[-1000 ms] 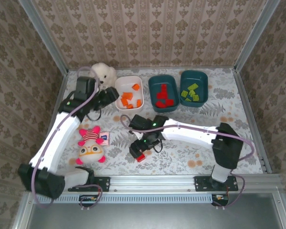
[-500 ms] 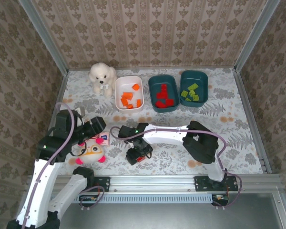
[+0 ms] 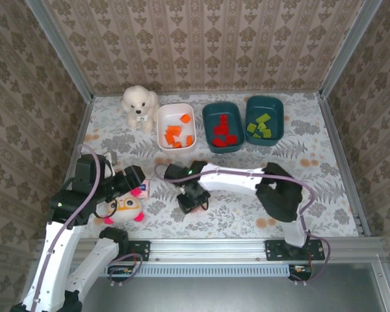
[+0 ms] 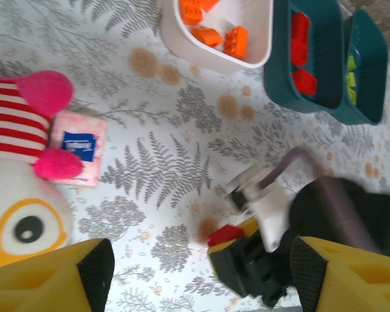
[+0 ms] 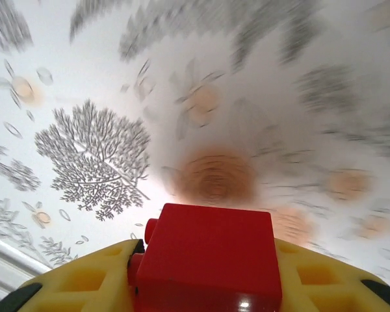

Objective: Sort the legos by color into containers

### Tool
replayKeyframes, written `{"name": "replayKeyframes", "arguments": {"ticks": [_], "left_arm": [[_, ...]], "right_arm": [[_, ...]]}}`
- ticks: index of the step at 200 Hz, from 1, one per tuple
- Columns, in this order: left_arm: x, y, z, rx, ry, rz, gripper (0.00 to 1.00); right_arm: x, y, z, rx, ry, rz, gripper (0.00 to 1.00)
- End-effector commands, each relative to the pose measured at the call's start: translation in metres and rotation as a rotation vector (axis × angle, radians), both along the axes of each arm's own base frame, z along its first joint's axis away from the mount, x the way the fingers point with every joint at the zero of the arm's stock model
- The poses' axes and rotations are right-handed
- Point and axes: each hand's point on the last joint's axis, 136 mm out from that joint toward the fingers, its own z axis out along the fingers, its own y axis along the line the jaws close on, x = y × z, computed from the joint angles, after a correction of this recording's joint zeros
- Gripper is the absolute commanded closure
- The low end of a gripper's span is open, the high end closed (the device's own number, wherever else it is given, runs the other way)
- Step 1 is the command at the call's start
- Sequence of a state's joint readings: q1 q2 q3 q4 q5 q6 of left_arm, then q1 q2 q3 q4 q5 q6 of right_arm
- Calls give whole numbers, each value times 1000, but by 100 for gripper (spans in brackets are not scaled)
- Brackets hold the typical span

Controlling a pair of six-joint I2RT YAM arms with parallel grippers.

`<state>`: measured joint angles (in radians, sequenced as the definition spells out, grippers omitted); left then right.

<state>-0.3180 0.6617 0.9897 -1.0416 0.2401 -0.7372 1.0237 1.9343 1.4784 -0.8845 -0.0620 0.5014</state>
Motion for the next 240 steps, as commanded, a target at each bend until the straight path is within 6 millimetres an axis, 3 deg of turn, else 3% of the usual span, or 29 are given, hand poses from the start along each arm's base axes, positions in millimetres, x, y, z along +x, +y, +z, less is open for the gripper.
{"name": "replayKeyframes", "arguments": {"ticks": [1,20,48,80,112,141,171,198,240], "left_arm": [[11,-25,-10,-96,21,-79,25],[27,-44,-18,-169,32,-109,25],[54,-73,-19,-186,21,-177,25],[81,-92,-18,-156,3,-209,24],[99,-98,-14,-155,-22,-189,24],[104,-100,-12,-150,-37,-193,24],[106,-102,-7,-155,-62,-206,24],[108,-101,1,-154,-98,-197,24],[109,-98,6,-151,-112,-179,24]], "right_arm": [[64,-31,86,123,-176,-178,65],[112,-55,114,175,-251,-289,66],[190,-80,133,264,-321,-468,66],[271,-82,132,401,-342,-601,67],[330,-86,106,458,-316,-697,67],[361,-95,80,500,-276,-793,66],[379,-109,54,515,-244,-883,66],[388,-112,31,517,-194,-923,65],[391,-114,14,483,-162,-950,60]]}}
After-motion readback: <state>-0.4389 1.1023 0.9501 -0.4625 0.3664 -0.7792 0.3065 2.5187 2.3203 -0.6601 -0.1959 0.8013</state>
